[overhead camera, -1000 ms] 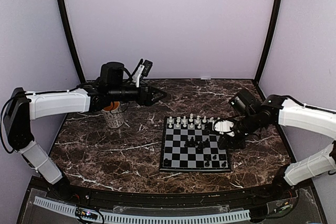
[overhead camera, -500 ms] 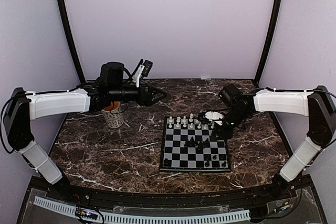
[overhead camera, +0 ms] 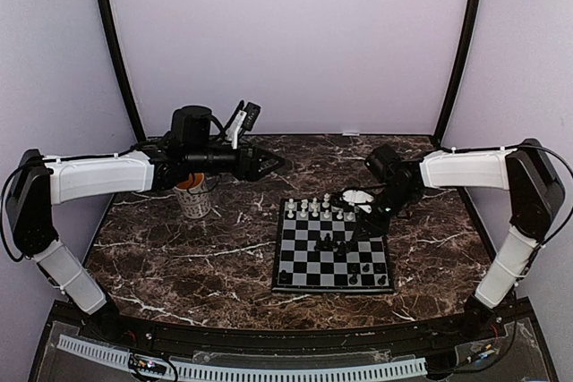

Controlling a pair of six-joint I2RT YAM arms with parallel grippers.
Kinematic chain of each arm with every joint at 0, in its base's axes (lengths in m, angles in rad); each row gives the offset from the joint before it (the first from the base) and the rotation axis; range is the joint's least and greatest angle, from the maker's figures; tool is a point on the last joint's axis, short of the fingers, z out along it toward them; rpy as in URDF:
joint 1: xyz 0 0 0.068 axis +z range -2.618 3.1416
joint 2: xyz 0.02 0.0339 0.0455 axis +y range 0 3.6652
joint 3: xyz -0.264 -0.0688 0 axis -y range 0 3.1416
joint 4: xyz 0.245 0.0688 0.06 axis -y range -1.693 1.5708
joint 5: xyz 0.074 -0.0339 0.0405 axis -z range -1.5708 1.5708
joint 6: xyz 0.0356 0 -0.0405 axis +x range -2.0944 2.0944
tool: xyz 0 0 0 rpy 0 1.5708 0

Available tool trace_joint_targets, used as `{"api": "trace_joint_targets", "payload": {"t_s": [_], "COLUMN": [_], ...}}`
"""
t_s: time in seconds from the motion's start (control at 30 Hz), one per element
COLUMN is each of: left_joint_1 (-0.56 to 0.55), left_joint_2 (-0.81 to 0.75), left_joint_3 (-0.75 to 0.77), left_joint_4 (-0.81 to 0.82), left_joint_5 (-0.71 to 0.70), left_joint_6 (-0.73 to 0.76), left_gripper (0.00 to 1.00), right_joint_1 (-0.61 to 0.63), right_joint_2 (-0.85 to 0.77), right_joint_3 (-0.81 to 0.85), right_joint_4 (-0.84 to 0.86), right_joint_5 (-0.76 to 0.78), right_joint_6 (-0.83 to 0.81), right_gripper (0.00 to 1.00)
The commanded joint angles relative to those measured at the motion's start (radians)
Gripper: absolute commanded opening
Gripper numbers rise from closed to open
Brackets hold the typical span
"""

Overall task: Set up the chess pieces on the board
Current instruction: Pick up the pawn from the chessboard.

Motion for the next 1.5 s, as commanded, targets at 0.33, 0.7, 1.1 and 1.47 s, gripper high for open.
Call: {"api": "trace_joint_targets", "payload": {"t_s": [0.33, 0.7, 1.1, 1.47], "left_joint_1": [-0.005, -0.004, -0.004, -0.004], "left_joint_2": [-0.006, -0.005, -0.009, -0.013], "left_joint_3": [0.035, 0.036, 0.039, 0.038], "left_joint_4": [0.002, -0.001, -0.004, -0.006], "left_joint_5": [0.020, 0.021, 0.020, 0.016], "left_joint_6": [-0.004, -0.004, 0.000, 0.001], "left_gripper": [0.65, 0.65, 0.65, 0.65], "right_joint_1": [-0.002, -0.002, 0.012, 0.237], "right_joint_2": [0.039, 0.042, -0.119, -0.137], "right_joint_3": [0.041, 0.053, 0.075, -0.024], "right_joint_4": [0.005, -0.015, -0.078, -0.050], "right_joint_5": [-0.056, -0.047, -0.058, -0.029], "right_joint_6": [-0.002, -0.005, 0.012, -0.019], "right_gripper": [0.19, 0.08, 0.05, 0.06]}}
